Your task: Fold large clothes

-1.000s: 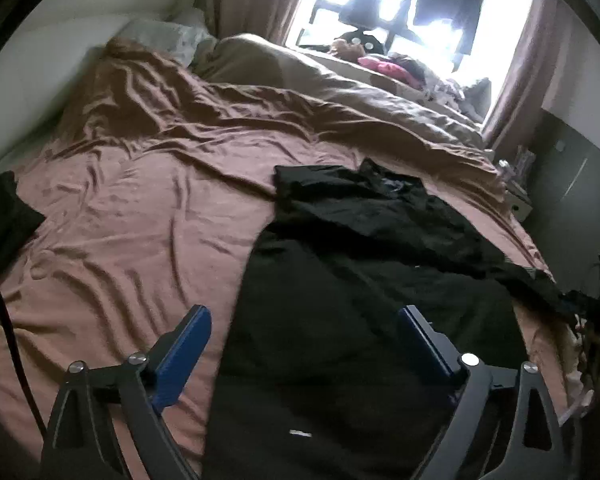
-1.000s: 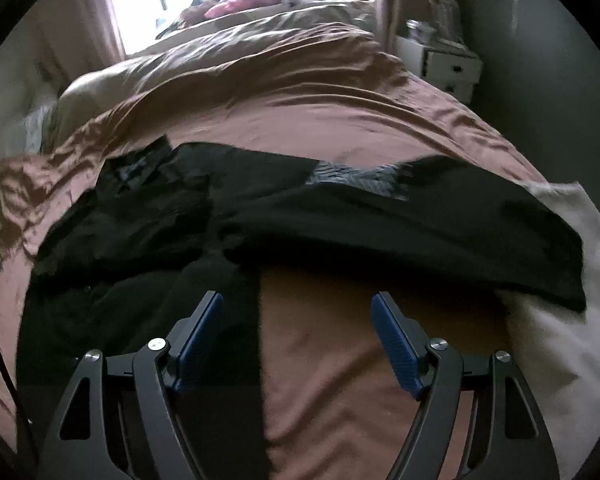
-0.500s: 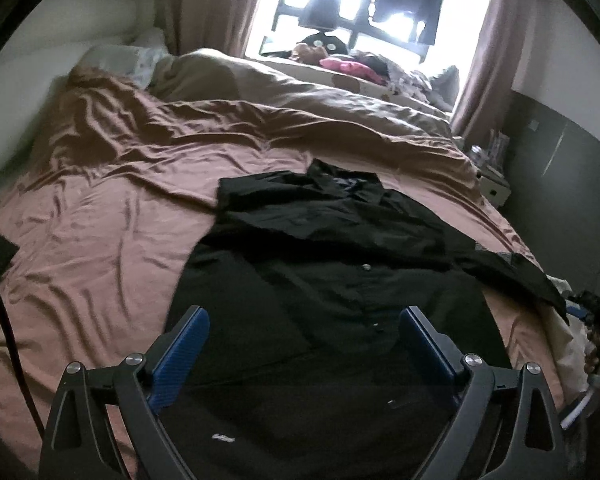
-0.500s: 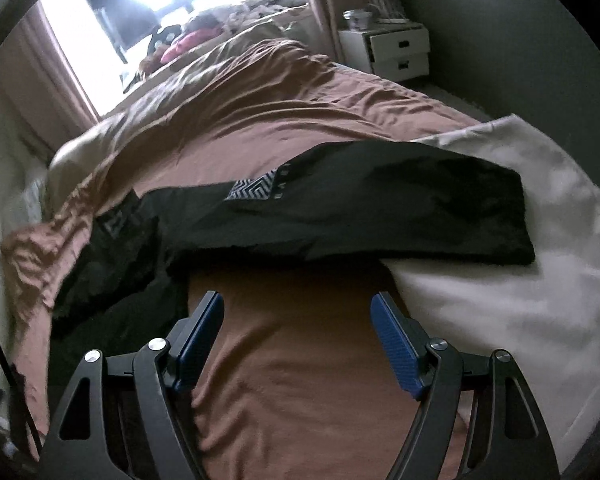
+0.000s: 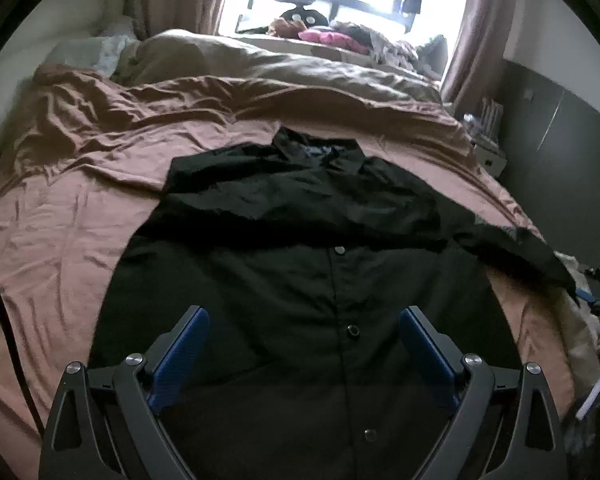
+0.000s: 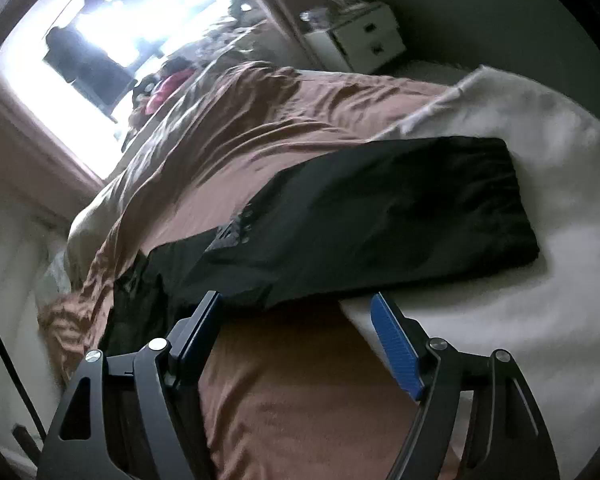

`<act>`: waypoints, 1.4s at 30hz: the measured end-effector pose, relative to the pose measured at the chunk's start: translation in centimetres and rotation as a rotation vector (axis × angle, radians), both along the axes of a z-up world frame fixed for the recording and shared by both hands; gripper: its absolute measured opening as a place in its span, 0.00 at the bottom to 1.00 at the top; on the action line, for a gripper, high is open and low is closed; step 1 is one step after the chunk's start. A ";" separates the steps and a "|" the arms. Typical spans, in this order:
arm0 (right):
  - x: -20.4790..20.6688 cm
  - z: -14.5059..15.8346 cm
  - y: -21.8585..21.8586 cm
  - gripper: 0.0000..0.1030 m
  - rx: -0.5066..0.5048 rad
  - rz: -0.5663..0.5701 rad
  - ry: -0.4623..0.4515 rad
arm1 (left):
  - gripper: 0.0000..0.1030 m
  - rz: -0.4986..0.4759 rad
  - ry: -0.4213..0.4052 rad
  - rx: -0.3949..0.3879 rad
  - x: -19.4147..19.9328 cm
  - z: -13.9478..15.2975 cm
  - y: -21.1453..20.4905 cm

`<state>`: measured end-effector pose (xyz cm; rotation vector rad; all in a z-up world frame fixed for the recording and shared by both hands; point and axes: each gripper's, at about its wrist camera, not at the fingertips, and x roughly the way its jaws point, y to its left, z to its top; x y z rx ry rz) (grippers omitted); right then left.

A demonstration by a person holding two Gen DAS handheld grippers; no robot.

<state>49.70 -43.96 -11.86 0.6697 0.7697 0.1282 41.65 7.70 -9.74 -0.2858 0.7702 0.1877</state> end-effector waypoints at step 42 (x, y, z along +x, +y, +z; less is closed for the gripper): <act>-3.5 16.6 20.1 0.01 -0.206 0.118 -0.399 | 0.94 0.051 -0.022 -0.089 -0.2 -2.9 8.6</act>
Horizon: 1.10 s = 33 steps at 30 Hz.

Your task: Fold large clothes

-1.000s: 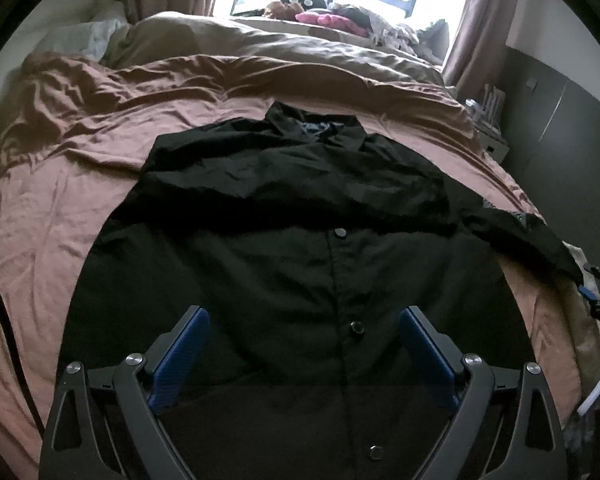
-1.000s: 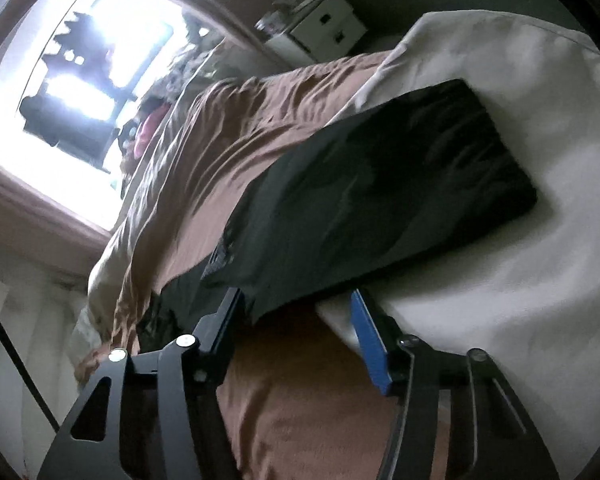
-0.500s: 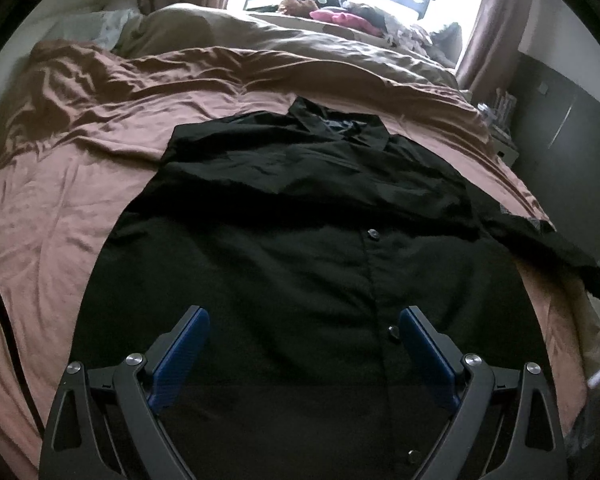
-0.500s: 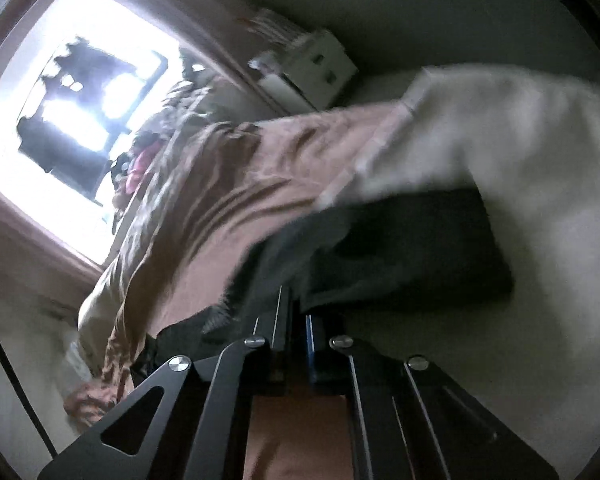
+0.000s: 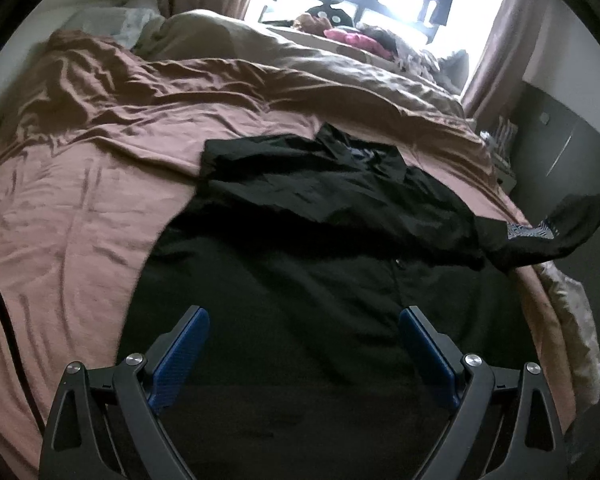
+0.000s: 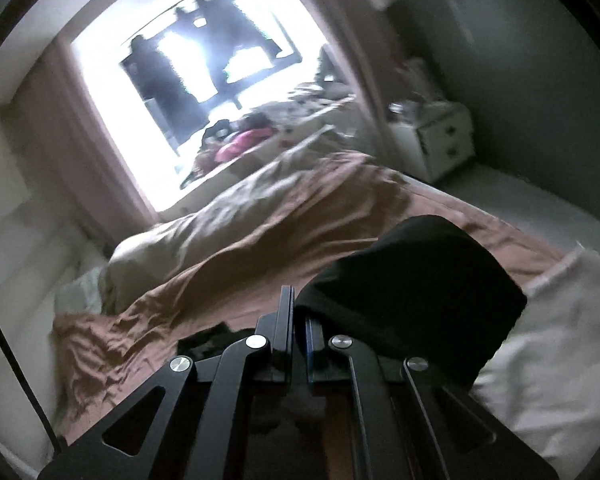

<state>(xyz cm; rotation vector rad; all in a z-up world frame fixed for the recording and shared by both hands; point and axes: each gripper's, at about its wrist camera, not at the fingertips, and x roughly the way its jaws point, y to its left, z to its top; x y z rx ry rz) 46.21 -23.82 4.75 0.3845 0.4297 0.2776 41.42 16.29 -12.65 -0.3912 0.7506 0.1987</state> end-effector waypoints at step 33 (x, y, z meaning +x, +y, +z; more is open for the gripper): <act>17.7 -13.5 27.3 0.02 -0.179 0.430 0.324 | 0.94 0.284 -0.002 -0.026 -14.9 -1.5 16.5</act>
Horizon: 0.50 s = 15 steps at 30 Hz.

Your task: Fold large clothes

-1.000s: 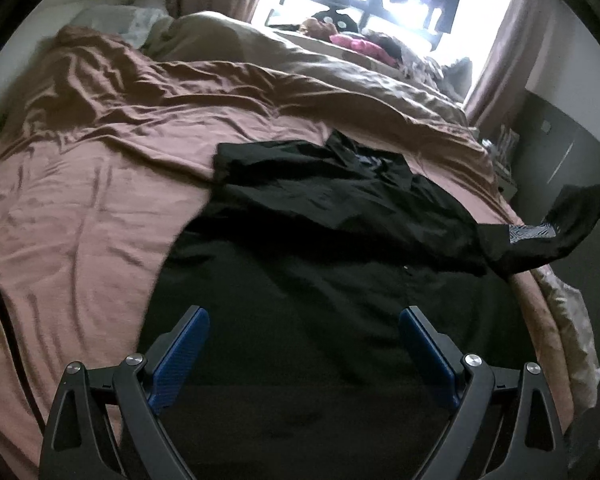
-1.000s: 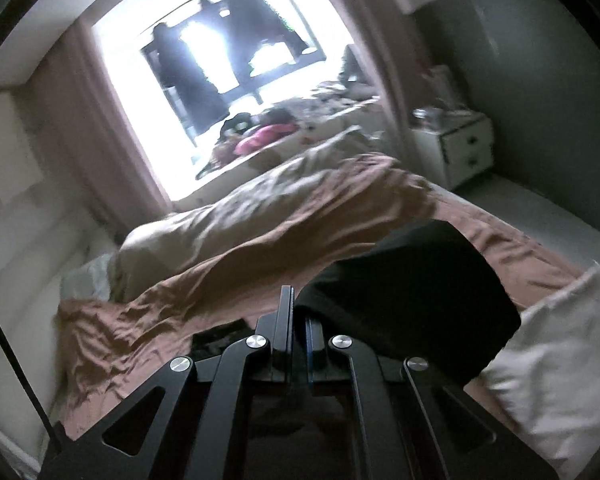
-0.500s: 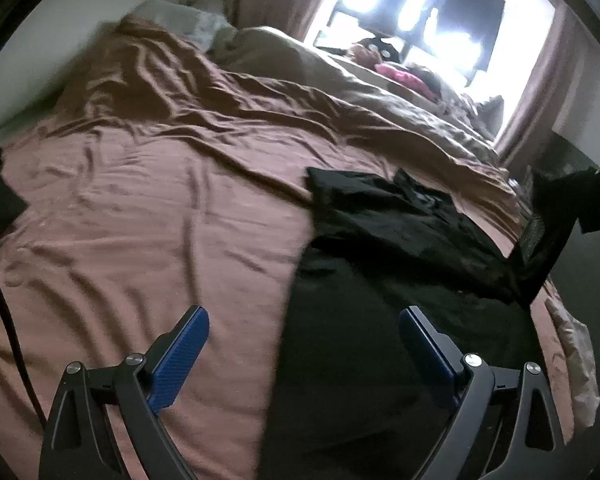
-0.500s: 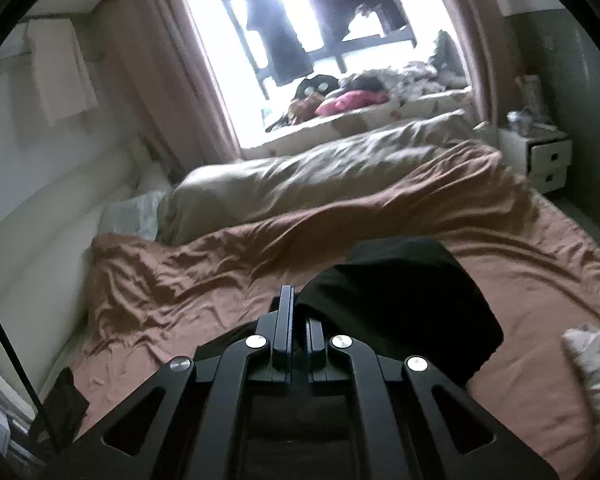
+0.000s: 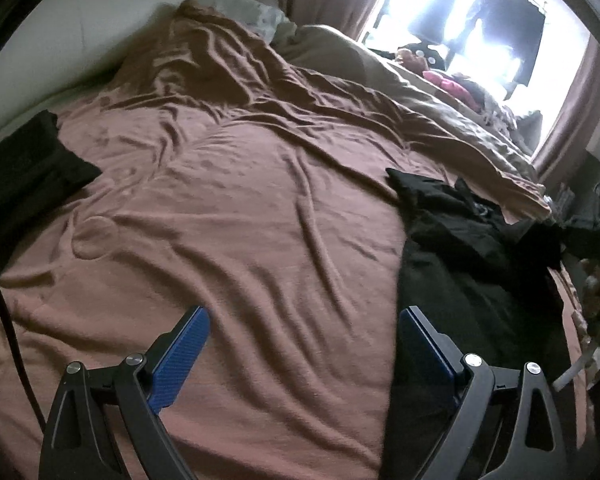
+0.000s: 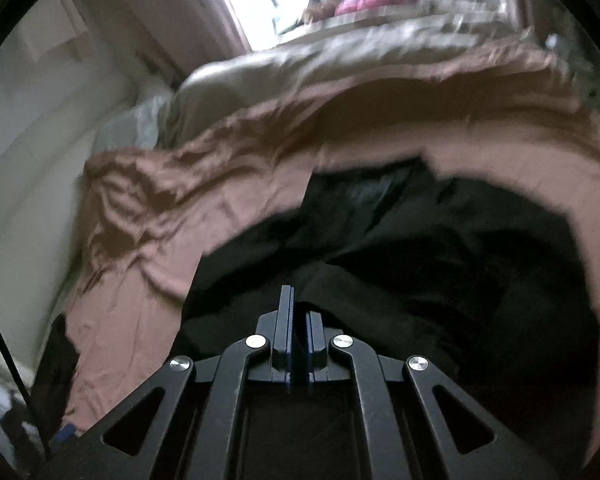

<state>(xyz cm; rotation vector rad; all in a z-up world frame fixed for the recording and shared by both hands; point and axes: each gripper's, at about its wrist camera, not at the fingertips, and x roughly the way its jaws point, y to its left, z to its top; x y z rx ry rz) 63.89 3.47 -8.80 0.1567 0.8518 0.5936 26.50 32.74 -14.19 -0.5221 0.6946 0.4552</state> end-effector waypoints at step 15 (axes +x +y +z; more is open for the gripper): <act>-0.3 0.2 -5.1 0.92 -0.024 0.085 0.014 | 0.94 -0.146 -0.002 0.058 6.1 2.6 -4.5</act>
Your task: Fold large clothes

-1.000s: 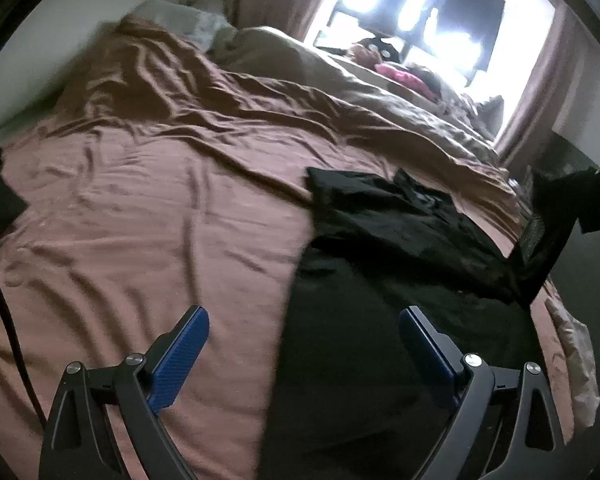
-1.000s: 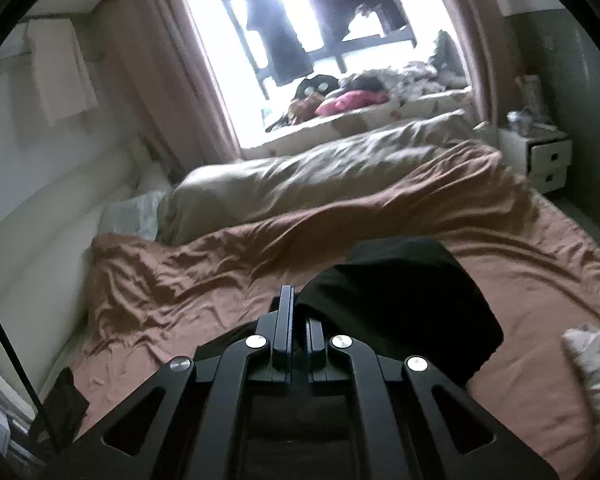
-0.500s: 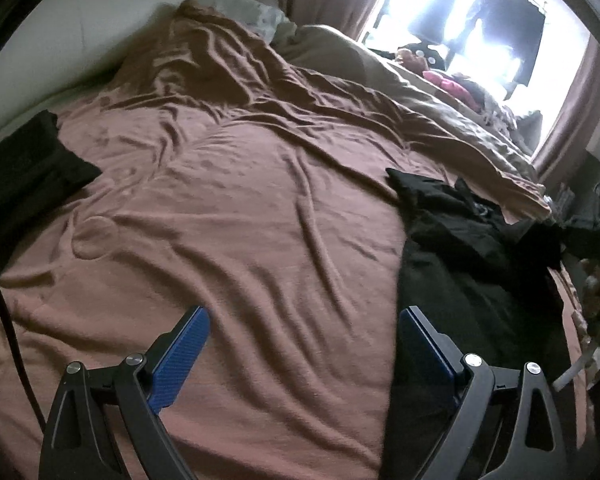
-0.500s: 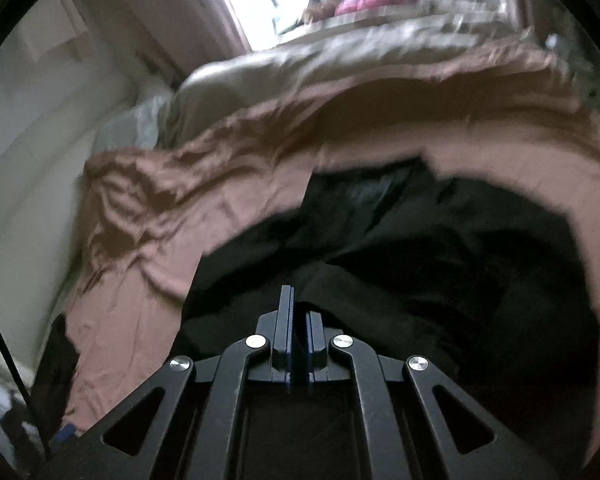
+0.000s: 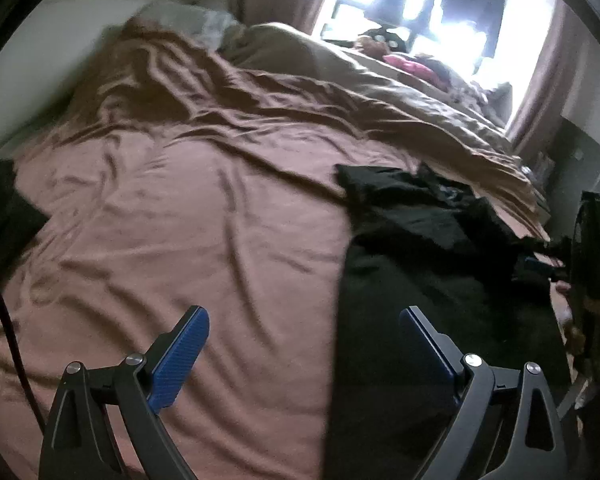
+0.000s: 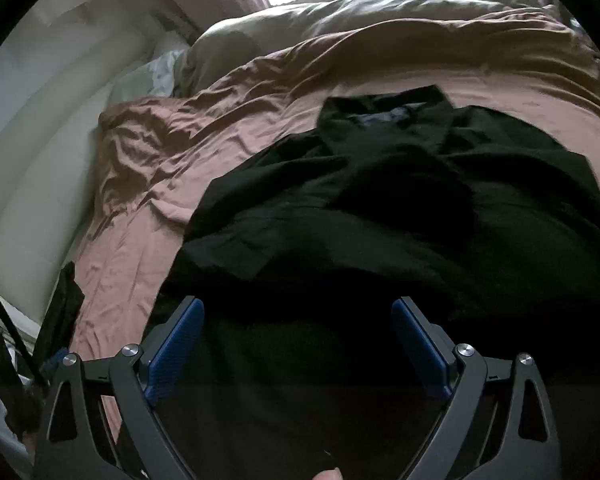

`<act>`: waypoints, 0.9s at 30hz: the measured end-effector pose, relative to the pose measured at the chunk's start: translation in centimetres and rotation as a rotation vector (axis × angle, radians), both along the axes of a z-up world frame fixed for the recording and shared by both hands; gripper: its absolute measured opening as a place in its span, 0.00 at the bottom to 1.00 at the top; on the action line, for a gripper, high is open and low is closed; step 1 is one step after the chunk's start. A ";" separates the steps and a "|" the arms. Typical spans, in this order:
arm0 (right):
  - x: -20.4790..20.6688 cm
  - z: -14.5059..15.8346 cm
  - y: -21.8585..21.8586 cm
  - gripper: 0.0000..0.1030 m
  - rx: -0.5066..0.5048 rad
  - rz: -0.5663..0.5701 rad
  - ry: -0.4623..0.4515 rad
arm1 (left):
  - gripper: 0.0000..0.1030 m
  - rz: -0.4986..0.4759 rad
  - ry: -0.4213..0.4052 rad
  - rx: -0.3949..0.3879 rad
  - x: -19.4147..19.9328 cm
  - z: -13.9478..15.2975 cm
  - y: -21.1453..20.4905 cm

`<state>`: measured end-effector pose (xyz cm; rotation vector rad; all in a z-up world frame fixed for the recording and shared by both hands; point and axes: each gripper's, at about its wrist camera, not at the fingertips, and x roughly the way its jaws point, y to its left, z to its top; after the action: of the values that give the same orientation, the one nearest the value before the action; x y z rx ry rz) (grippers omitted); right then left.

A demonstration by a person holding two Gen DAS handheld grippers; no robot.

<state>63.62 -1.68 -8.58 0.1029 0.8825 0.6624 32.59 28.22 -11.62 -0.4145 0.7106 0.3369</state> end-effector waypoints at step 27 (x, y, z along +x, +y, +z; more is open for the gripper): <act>1.2 -3.9 -18.5 0.32 0.029 -0.323 0.041 | 0.94 -0.459 0.019 0.147 24.5 4.7 -23.2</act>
<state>64.81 -20.15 -12.43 0.2799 0.8723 0.3727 57.12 5.06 -6.97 -0.1006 0.7716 -0.0411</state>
